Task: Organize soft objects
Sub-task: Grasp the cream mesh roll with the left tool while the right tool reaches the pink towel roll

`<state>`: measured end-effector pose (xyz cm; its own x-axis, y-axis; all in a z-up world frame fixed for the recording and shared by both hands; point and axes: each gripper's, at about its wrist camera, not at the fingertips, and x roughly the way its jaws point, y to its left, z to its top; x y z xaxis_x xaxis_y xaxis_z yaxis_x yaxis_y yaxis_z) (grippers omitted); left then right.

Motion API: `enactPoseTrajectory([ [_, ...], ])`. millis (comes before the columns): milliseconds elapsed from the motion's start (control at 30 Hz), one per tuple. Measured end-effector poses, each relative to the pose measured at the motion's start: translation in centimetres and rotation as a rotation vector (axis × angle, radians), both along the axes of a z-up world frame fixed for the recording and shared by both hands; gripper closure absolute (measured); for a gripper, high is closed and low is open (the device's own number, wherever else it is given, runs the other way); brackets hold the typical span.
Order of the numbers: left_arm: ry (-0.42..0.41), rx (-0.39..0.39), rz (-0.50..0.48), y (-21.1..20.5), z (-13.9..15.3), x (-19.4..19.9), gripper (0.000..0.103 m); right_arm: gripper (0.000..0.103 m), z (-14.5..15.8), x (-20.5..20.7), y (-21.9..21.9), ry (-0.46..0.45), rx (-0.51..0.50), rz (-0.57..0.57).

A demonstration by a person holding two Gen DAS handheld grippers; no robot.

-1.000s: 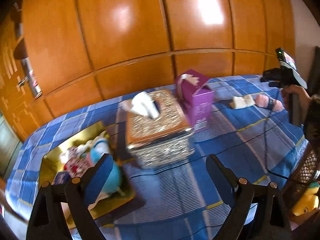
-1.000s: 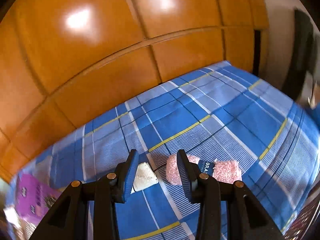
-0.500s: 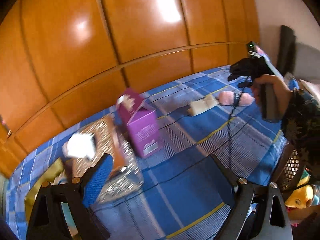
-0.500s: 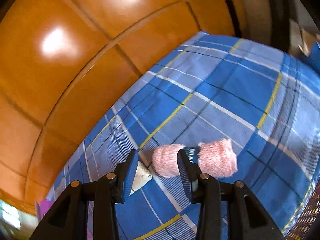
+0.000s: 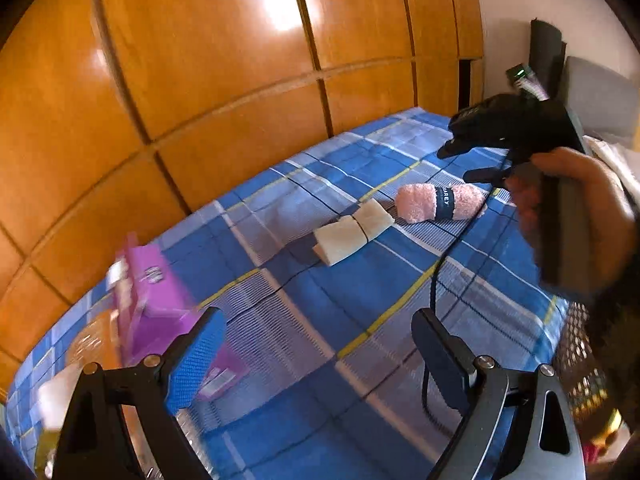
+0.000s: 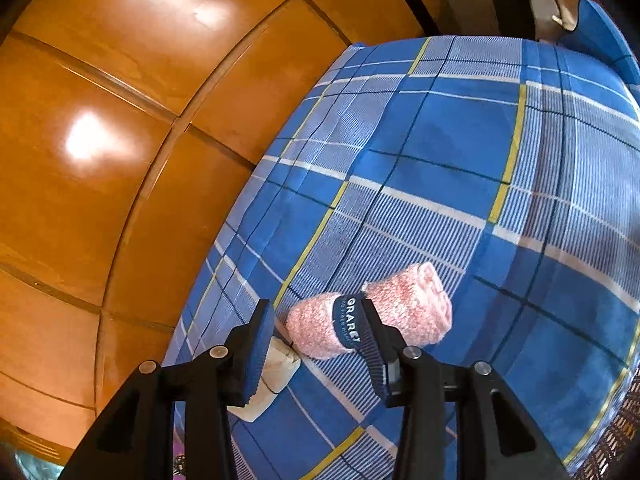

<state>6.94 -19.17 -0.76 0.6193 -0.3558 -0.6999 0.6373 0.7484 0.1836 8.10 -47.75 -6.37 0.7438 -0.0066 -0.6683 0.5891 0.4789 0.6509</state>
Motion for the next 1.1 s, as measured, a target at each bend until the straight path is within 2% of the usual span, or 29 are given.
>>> enactPoseTrajectory([
  [333,0.01,0.145,-0.077,-8.2,-4.7,5.9,0.008,0.059,-0.5,0.2,-0.1,-0.029,0.065,0.023],
  [667,0.029,0.187,-0.178,-14.1,-7.9,10.7,0.004,0.057,-1.0,0.5,-0.2,-0.045,0.103,0.04],
  [800,0.068,0.238,-0.186,-15.4,-10.1,12.6,0.004,0.056,-1.0,0.6,-0.1,-0.053,0.106,0.051],
  [867,0.133,0.171,-0.17,-14.7,-10.2,13.5,0.01,0.056,-1.0,0.8,0.1,-0.051,0.104,0.064],
  [900,0.187,0.131,-0.161,-14.2,-10.1,13.9,0.028,0.056,-1.0,1.0,0.2,-0.049,0.102,0.069],
  [933,0.234,0.086,-0.151,-13.6,-10.0,14.2,0.042,0.056,-1.0,1.1,0.3,-0.047,0.098,0.072],
  [1000,0.257,0.051,-0.123,-12.5,-9.8,14.0,0.047,0.056,-0.8,1.1,0.4,-0.053,0.086,0.076],
  [1100,0.292,0.008,-0.107,-10.9,-9.6,12.7,0.05,0.056,-0.6,1.1,0.6,-0.055,0.063,0.077],
])
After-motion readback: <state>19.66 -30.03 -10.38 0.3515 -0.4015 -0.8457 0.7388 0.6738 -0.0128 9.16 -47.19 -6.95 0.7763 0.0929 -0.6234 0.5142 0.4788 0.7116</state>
